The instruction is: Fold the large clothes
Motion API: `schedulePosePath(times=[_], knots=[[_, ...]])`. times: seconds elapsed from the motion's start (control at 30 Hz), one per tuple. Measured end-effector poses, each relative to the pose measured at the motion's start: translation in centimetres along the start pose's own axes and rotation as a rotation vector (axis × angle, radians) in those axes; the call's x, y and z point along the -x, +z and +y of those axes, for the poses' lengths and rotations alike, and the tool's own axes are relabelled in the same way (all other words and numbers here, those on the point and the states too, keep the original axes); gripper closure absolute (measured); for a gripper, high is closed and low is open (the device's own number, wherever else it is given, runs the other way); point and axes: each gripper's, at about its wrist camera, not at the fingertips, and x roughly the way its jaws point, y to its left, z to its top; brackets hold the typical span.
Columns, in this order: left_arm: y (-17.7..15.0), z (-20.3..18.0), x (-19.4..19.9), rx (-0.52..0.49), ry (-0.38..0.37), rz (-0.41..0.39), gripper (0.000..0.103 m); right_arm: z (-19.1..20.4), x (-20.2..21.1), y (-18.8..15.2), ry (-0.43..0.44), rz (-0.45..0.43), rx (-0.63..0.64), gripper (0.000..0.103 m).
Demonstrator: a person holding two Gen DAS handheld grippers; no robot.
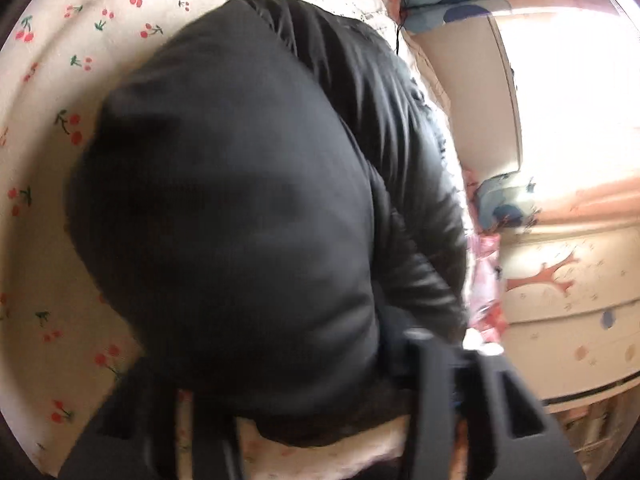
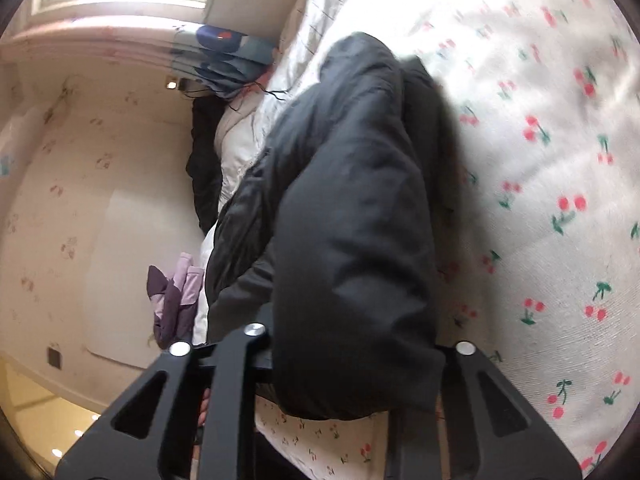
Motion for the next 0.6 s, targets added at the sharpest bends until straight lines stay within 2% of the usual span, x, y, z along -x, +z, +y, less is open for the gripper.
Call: schedulePosePath(times=[0.1,0.17,0.27,0.33,0.37,0.4,0.43,0.5,0.57,0.6], knots=[[-1.1,-2.6,2.9,-0.057,-0.032,-0.026,0.085,3.0,2.4,-0.8,0.019,-0.020,0.064,0.086],[-2.2,-4.2,5.1,-0.095,-0.052,-0.028,0.085,4.8,5.0,-2.1,0.017,-0.024,0.111,0.086],[-5.4,-4.9,8.3,-0.134,-0.054,-0.013,0.085,5.3,8.4,-5.1,-0.006,-0.001,0.129,0.086],[-7.6,-4.2,8.7,-0.150,-0.020,0.022,0.081,4.1,9.3,-7.1,-0.062,0.043,0.121,0.083],[-8.5,-3.4,8.2,-0.156,0.023,0.050,0.071,2.5,9.1,-8.1,-0.114,0.089,0.096,0.081],[-9.0,-2.4,7.5,-0.140,0.047,0.078,0.056,1.0,9.1,-8.7,-0.135,0.118,0.053,0.074],[-9.3,-1.5,6.8,-0.119,0.056,0.096,0.054,-0.1,9.5,-9.1,-0.122,0.123,0.013,0.071],[-9.4,-0.3,6.4,-0.103,0.067,0.071,0.049,-1.6,11.7,-9.4,-0.070,0.046,-0.073,0.069],[-9.5,0.6,7.4,-0.078,0.045,0.020,0.047,-1.3,14.8,-9.3,-0.101,-0.076,-0.085,0.064],[-9.6,1.0,8.0,-0.072,0.037,0.002,0.044,-0.6,16.9,-9.0,-0.162,-0.177,-0.080,0.059]])
